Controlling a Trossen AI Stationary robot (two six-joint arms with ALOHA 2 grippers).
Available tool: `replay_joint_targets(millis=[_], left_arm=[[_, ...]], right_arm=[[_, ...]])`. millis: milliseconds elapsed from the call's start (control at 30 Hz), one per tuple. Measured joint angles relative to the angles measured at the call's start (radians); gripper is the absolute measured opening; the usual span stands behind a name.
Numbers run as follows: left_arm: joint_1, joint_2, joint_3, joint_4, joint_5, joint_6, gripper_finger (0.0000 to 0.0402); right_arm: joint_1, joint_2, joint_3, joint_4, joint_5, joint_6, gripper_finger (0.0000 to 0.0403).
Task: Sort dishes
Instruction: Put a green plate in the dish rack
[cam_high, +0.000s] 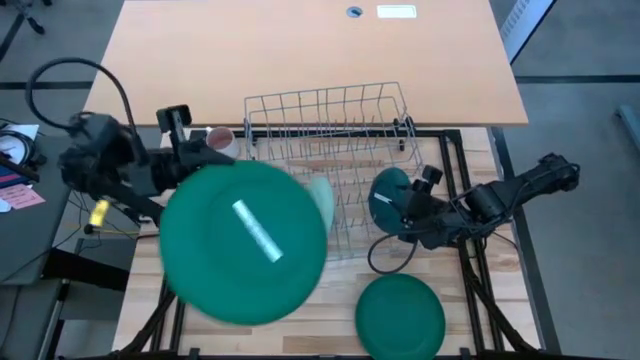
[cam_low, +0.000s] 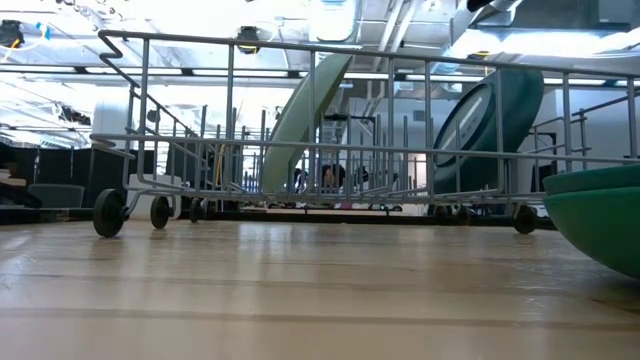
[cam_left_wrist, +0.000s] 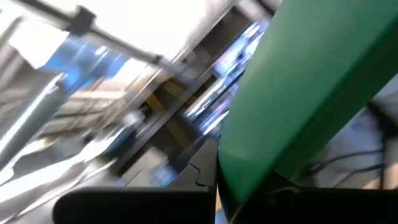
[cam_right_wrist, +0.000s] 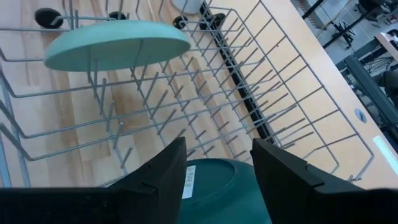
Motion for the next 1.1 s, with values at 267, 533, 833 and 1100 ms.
replay_joint_targets(millis=[267, 533, 833, 1100], left_arm=[[0.203, 0.024, 0.106, -0.117, 0.498, -0.084, 0.0002], [0.347, 0.066, 0.110, -0.222, 0.930, -0.054, 0.0002], [0.388, 0.119, 0.109, -0.469, 0.982, 0.295, 0.0002], [0.430, 0.148, 0.110, -0.462, 0.979, 0.438, 0.0002]], right_arm=[[0.004, 0.000, 0.000, 0.015, 0.000, 0.000, 0.0186], [0.004, 0.004, 0.000, 0.022, -0.001, 0.026, 0.0186], [0.004, 0.010, 0.000, 0.022, -0.016, 0.072, 0.0186], [0.001, 0.010, 0.000, 0.049, -0.019, 0.048, 0.0186]])
